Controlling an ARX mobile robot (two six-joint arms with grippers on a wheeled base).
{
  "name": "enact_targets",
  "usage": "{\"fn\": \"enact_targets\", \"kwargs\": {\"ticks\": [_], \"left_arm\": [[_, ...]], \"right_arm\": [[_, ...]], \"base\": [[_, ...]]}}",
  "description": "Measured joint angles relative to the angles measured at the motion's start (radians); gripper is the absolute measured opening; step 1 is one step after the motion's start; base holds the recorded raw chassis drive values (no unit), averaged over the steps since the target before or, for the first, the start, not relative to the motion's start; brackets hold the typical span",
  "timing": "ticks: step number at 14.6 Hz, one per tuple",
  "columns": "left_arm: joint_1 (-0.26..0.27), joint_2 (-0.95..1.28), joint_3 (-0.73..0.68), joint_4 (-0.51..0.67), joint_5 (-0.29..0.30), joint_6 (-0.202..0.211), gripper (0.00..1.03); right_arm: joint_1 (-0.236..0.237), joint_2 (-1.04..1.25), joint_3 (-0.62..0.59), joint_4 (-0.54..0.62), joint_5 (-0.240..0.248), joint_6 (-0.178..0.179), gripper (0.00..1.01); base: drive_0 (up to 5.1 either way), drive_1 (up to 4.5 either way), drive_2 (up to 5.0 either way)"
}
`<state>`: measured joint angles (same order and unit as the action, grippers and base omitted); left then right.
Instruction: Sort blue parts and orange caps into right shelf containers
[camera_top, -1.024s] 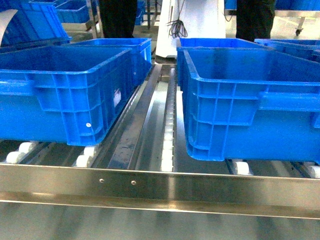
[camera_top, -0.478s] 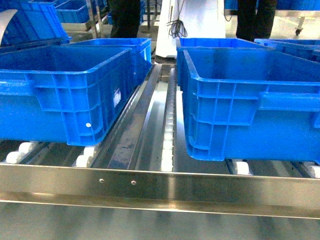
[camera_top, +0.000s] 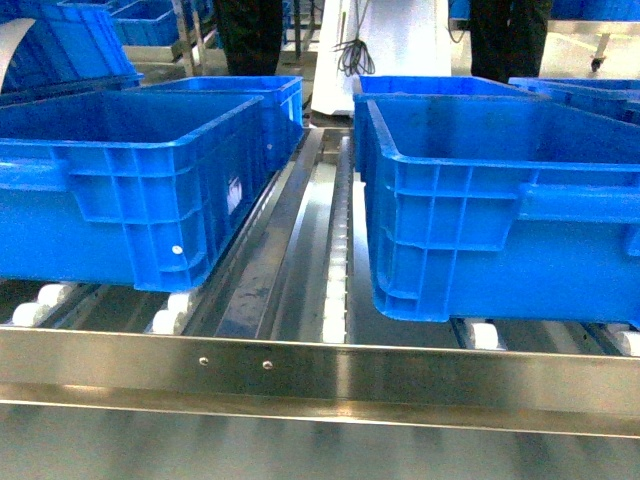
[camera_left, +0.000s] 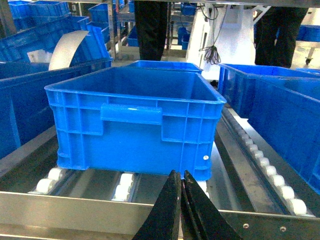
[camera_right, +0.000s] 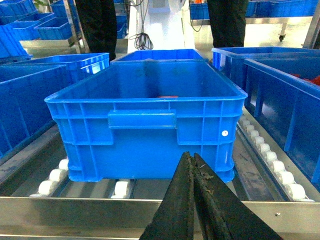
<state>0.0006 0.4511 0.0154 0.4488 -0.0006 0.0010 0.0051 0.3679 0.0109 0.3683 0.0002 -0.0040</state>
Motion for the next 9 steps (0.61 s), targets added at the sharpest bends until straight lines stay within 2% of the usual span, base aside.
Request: {"fn": "enact_targets", "kwargs": {"ticks": [8,9], "left_arm": [[0.0,-0.24,0.0,-0.238,0.0,0.0,0.02],[0.0,-0.257,0.0,-0.253,0.0,0.0,0.02]], "right_arm": [[0.0,-0.197,0.0,-0.199,0.0,0.004,0.02],[-0.001,-0.282,0.0,-0.335,-0.002,0.003,0.02]], "base": [[0.0,0.0,0.0],[0.0,0.0,0.0]]}}
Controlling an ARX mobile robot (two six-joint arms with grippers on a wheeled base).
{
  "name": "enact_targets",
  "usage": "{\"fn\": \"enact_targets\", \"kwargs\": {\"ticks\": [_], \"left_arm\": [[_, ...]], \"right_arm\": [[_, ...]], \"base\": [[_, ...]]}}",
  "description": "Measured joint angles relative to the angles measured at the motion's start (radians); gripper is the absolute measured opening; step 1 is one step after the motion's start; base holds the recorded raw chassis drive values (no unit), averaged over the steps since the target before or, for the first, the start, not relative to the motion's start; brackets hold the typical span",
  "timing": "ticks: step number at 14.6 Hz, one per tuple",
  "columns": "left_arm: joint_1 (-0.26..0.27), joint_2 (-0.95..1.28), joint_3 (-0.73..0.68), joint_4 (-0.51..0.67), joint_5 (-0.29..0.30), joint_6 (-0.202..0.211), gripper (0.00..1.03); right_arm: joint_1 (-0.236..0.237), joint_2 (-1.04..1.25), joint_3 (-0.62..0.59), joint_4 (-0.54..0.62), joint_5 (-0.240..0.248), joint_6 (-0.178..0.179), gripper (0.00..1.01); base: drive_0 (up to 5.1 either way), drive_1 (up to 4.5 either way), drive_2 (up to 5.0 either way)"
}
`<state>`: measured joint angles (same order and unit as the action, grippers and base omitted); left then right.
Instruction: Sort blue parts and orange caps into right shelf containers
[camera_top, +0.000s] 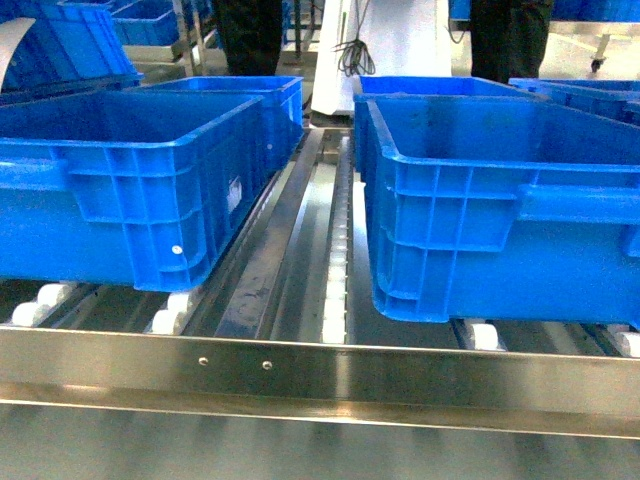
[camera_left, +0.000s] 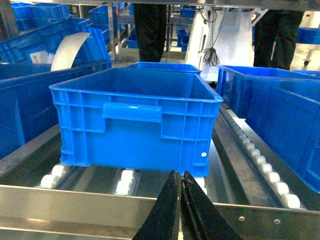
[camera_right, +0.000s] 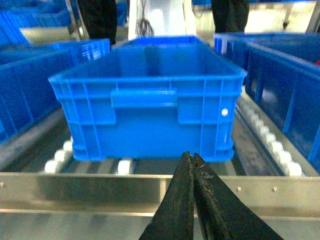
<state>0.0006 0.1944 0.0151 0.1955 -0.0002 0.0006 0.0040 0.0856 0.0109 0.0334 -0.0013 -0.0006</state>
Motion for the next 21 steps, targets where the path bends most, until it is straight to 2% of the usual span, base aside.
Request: {"fn": "enact_targets", "kwargs": {"ticks": [1,3,5,6,10,17,18,19,21], "left_arm": [[0.0,-0.017,0.0,-0.017,0.0,0.0,0.02],[0.0,-0.182,0.0,-0.203,-0.001,0.0,0.02],[0.0,-0.184,0.0,-0.203,-0.002,0.0,0.02],[0.0,-0.184,0.0,-0.198,-0.002,-0.001,0.08],[0.0,-0.184,0.0,-0.201,0.0,0.0,0.63],[0.0,-0.184,0.0,-0.201,0.0,0.0,0.85],[0.0,-0.184,0.0,-0.201,0.0,0.0,0.94],[0.0,-0.184,0.0,-0.201,0.0,0.0,0.99],[0.0,-0.184,0.0,-0.201,0.0,0.0,0.98]], "right_arm": [[0.0,-0.083,0.0,-0.025,0.001,0.001,0.02],[-0.001,-0.081,0.0,-0.039,0.002,0.001,0.02],[-0.001,-0.081,0.0,-0.035,0.003,0.001,0.02],[-0.004,-0.081,0.0,-0.039,0.002,0.001,0.08],[-0.004,-0.081,0.0,-0.039,0.002,0.001,0.63],[-0.004,-0.081,0.0,-0.039,0.002,0.001,0.85],[-0.004,-0.081,0.0,-0.039,0.002,0.001,0.95],[-0.004,-0.081,0.0,-0.039,0.002,0.001,0.99],[-0.004,-0.081,0.0,-0.039,0.002,0.001,0.98]], "base": [[0.0,0.0,0.0],[0.0,0.0,0.0],[0.0,0.0,0.0],[0.0,0.0,0.0],[0.0,0.0,0.0],[0.0,0.0,0.0],[0.0,0.0,0.0],[0.0,0.0,0.0],[0.0,0.0,0.0]]}}
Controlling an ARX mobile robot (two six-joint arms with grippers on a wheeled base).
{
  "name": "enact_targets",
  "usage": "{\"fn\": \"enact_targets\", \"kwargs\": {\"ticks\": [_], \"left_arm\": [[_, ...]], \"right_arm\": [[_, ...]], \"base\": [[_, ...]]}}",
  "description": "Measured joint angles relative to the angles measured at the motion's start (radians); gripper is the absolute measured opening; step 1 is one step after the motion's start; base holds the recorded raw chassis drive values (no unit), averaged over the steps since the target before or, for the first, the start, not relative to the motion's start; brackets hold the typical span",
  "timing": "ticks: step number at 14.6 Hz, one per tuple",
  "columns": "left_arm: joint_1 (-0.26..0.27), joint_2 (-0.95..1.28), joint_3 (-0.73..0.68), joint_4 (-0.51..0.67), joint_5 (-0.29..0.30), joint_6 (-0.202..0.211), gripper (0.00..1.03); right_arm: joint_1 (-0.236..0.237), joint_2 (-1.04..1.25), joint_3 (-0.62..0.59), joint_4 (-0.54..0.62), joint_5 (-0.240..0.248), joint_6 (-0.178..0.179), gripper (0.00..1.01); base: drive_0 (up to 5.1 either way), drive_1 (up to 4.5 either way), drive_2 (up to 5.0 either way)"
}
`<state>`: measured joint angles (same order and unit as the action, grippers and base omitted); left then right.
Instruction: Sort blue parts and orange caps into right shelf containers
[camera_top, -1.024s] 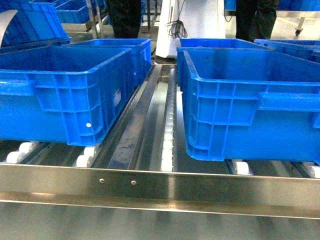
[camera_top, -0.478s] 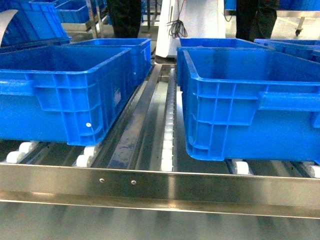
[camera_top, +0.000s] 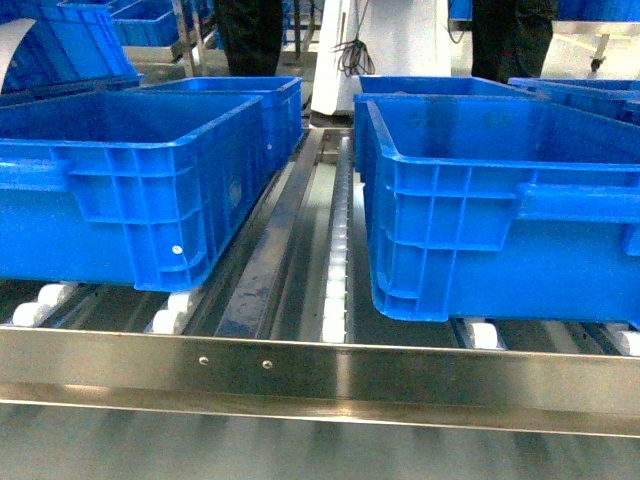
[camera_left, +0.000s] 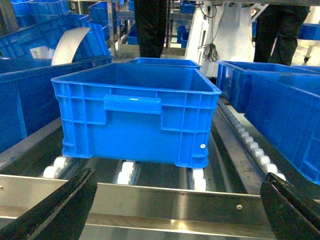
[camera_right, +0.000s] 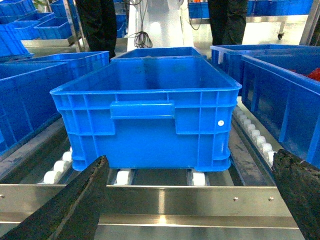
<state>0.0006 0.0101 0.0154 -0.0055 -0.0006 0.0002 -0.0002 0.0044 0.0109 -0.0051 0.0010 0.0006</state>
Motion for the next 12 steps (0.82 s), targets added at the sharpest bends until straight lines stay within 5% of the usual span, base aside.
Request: {"fn": "enact_targets", "kwargs": {"ticks": [12], "left_arm": [[0.0,0.0,0.0,0.0,0.0,0.0,0.98]], "right_arm": [[0.0,0.0,0.0,0.0,0.0,0.0,0.98]], "base": [[0.0,0.0,0.0]]}}
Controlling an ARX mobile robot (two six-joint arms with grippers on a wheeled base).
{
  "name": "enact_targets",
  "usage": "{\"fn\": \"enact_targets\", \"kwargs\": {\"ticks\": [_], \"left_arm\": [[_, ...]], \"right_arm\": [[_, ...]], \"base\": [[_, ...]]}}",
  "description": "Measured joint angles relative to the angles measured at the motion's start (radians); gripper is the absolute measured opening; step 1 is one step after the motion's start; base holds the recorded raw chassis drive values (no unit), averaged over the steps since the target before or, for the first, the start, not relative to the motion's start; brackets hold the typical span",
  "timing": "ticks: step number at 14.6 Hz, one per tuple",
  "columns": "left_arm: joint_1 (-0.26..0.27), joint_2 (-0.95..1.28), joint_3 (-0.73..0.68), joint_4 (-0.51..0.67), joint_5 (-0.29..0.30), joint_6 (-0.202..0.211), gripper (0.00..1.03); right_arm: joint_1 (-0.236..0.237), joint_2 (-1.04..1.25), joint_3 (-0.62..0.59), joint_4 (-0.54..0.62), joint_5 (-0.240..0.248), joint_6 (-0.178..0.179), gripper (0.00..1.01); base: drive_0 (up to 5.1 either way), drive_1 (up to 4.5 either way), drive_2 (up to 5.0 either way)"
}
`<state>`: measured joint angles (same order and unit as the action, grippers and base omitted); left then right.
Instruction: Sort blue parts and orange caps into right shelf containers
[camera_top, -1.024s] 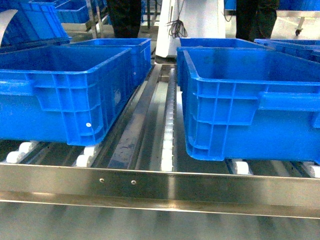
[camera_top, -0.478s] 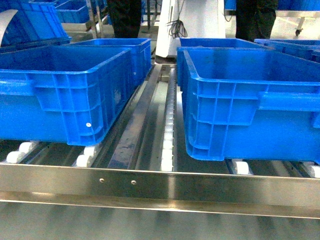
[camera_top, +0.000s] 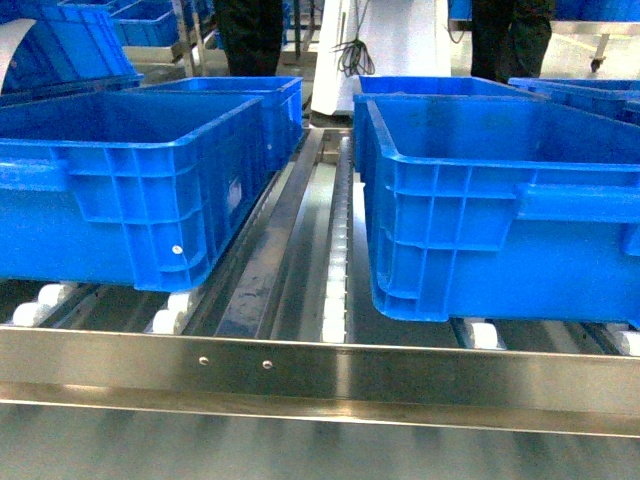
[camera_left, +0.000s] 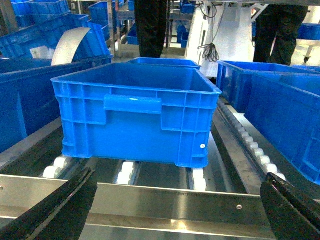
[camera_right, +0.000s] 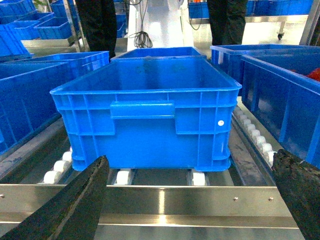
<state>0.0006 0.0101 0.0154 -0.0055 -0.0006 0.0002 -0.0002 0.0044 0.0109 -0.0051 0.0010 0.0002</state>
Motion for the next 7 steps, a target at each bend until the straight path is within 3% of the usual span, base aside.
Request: {"fn": "enact_targets", "kwargs": {"ticks": [7], "left_arm": [[0.0,0.0,0.0,0.0,0.0,0.0,0.98]], "right_arm": [[0.0,0.0,0.0,0.0,0.0,0.0,0.98]], "base": [[0.0,0.0,0.0]]}}
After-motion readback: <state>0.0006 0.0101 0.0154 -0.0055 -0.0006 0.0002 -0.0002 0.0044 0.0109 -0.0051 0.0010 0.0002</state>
